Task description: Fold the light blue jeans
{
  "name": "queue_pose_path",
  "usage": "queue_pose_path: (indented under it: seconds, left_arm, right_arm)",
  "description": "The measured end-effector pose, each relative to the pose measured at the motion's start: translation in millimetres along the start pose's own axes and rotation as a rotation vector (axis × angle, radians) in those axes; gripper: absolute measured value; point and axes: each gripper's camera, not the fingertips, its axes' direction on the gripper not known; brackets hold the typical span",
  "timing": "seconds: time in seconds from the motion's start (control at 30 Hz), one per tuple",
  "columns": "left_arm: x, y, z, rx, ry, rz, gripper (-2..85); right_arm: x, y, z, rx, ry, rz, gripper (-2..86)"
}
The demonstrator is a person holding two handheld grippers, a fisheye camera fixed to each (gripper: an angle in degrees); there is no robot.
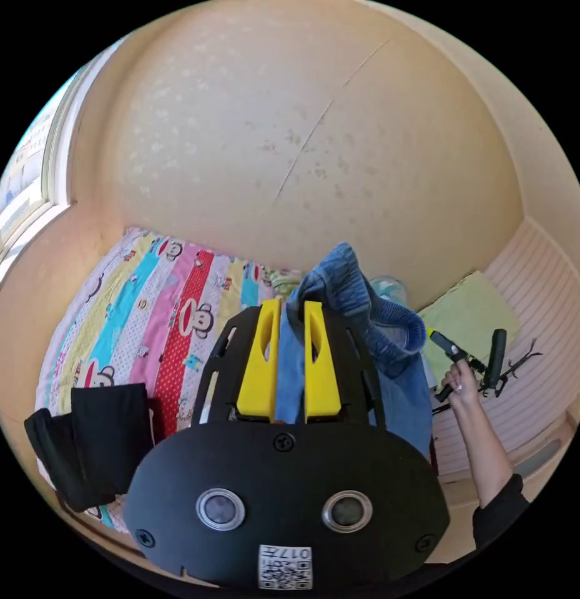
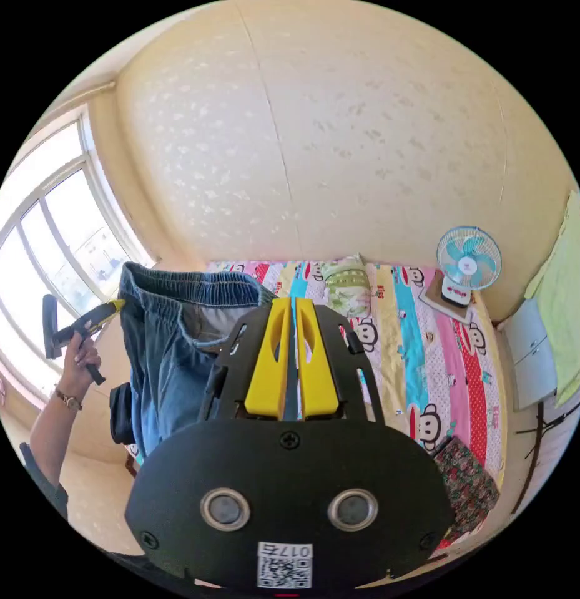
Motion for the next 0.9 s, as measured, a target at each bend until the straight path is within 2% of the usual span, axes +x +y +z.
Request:
queue_pose_path:
  seconds: [0.07, 0.1, 0.23, 0.33, 0.47, 0.6, 0.7, 0.73, 0.8, 0.83, 0.87, 0.9]
  left_arm:
    - [-76, 70, 70, -0.115, -0.102, -0.058, 6.5]
    - [-94, 94, 82, -0.135, -0.096, -0.069, 6.6]
    - [-199, 309, 141, -0.428, -0.165, -0.093, 7.2]
    - [-245, 443, 112, -0.532, -0.196, -0.172, 8.1]
    - [-253, 552, 19, -0.517, -0.161, -0.308, 10.2]
    - [-229, 590, -3, -0.593, -0.199, -0.273, 11.9]
    - [-229, 604, 13, -0.704, -0.279, -0.219, 11.7]
    - [-229, 597, 8, -0.713, -0.319, -0.171, 10.4]
    - [-240, 580, -10, -0.761, -0.284, -0.168, 6.4]
    - [-258, 566, -37, -0.749, -0.174, -0.232, 2.5]
    - [-285, 551, -74, -0.690, 0.028, -0.328, 1.7]
    - [-301, 545, -94, -0.646, 0.141, -0.384, 1.3]
  right_arm:
    - [45, 29, 60, -0.053, -0.097, 0.102, 1.8]
    - [66, 58, 98, -0.106, -0.172, 0.098, 1.9]
    - [103, 196, 210, -0.420, -0.238, 0.006, 2.1]
    - [107, 293, 245, -0.602, -0.360, -0.032, 2.4]
    - [87, 369, 237, -0.660, -0.514, -0.086, 2.7]
    - [63, 411, 232, -0.689, -0.533, -0.110, 3.1]
    - [59, 416, 245, -0.749, -0.454, -0.106, 4.1]
    - [62, 412, 248, -0.754, -0.462, -0.089, 4.7]
    - [66, 403, 247, -0.732, -0.480, -0.082, 5.7]
    - [66, 398, 248, -0.727, -0.486, -0.094, 6.7]
    - [67, 395, 249, -0.728, -0.491, -0.097, 7.2]
    - [68, 391, 251, -0.731, -0.512, -0.090, 8.1]
